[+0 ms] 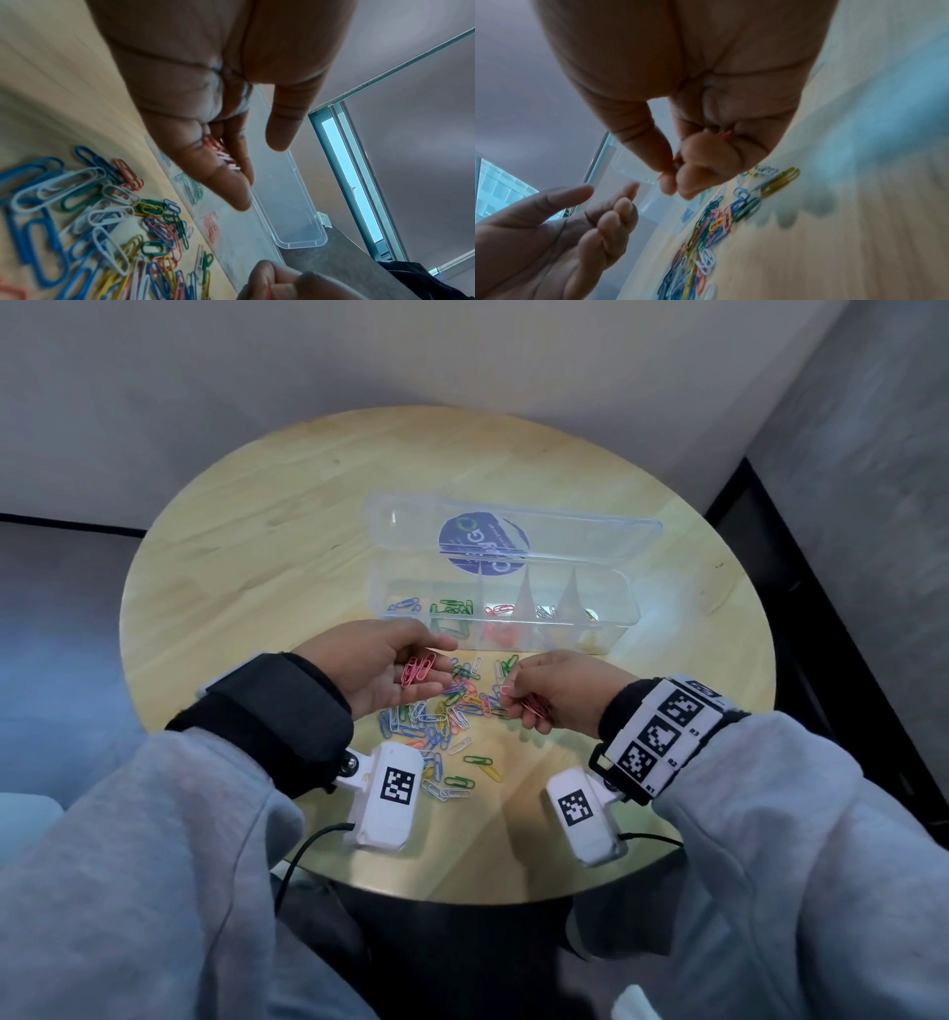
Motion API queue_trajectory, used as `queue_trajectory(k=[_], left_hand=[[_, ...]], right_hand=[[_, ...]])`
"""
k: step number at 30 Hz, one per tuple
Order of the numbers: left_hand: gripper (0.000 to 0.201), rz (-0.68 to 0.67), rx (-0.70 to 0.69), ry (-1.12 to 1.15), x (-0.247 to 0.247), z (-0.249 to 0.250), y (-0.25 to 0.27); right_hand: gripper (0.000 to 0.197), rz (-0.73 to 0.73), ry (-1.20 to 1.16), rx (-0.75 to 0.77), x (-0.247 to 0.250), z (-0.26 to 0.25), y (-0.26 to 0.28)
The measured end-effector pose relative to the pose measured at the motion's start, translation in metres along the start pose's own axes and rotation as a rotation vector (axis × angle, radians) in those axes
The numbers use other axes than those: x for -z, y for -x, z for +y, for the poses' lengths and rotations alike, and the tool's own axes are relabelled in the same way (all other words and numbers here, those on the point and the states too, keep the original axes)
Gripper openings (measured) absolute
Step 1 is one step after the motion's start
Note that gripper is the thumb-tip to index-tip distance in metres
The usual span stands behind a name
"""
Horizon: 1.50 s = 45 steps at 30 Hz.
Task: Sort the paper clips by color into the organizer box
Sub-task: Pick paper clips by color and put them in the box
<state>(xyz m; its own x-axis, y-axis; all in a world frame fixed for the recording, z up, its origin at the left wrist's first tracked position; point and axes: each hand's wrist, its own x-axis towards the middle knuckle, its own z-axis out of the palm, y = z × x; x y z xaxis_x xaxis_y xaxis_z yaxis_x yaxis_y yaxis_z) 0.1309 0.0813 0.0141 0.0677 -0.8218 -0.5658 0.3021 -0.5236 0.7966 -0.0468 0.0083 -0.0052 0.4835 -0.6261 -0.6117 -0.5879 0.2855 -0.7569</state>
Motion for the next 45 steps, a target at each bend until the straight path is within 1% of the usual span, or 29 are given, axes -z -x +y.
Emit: queue_trajectory(k=[4,7,9,12,15,19,21,23,26,28,31,35,39,40,41,42,43,45], left_hand=[[0.020,-0.023,-0.007,0.034,-0.001,0.000,-0.003],[0.025,-0.033,-0.025,0.077,0.000,0.002,-0.003],[0.027,-0.039,-0.028,0.104,0.002,0.004,-0.003],[0.031,-0.054,-0.032,0.138,0.002,0.008,-0.002],[0.037,-0.062,-0.043,0.163,0.000,0.012,-0.001],[0.047,-0.076,-0.055,0.167,-0.003,0.018,-0.004],[0.050,-0.074,-0.070,0.186,-0.006,0.023,-0.007],[0.053,-0.066,-0.096,0.224,-0.012,0.029,-0.012],[0.054,-0.081,-0.133,0.270,-0.027,0.039,-0.020],[0.055,-0.104,-0.140,0.279,-0.038,0.043,-0.026],[0.059,-0.138,-0.149,0.309,-0.050,0.045,-0.034],[0.067,-0.164,-0.169,0.400,-0.051,0.042,-0.043],[0.070,-0.165,-0.189,0.431,-0.049,0.039,-0.045],[0.068,-0.152,-0.196,0.412,-0.049,0.038,-0.046],[0.062,-0.132,-0.204,0.380,-0.049,0.036,-0.047],[0.051,-0.103,-0.212,0.323,-0.050,0.035,-0.047],[0.039,-0.062,-0.215,0.227,-0.051,0.035,-0.047],[0.019,0.030,-0.211,-0.084,-0.052,0.033,-0.045]], right_hand=[[0.028,0.048,-0.075,-0.030,0.004,0.000,0.002],[0.024,0.071,-0.117,-0.043,0.005,0.000,0.003],[0.021,0.043,-0.208,-0.058,0.005,-0.001,0.005],[0.022,0.001,-0.381,-0.050,0.006,-0.004,0.007],[0.024,-0.033,-0.517,-0.023,0.013,-0.008,0.008],[0.033,-0.088,-0.689,0.054,0.030,-0.019,0.011],[0.034,-0.051,-0.750,0.099,0.038,-0.027,0.009],[0.033,0.021,-0.779,0.127,0.044,-0.035,0.004],[0.027,0.101,-0.769,0.146,0.049,-0.045,-0.007],[0.024,0.116,-0.765,0.148,0.051,-0.050,-0.013],[0.024,0.105,-0.777,0.146,0.053,-0.055,-0.021],[0.024,0.073,-0.760,0.130,0.052,-0.057,-0.027],[0.035,0.046,-0.694,0.150,0.053,-0.052,-0.025],[0.035,0.055,-0.654,0.162,0.052,-0.051,-0.023],[0.033,0.061,-0.600,0.176,0.052,-0.050,-0.021],[0.032,0.068,-0.537,0.189,0.052,-0.048,-0.018],[0.033,0.075,-0.470,0.201,0.053,-0.046,-0.016],[0.032,0.103,-0.341,0.231,0.055,-0.040,-0.009]])
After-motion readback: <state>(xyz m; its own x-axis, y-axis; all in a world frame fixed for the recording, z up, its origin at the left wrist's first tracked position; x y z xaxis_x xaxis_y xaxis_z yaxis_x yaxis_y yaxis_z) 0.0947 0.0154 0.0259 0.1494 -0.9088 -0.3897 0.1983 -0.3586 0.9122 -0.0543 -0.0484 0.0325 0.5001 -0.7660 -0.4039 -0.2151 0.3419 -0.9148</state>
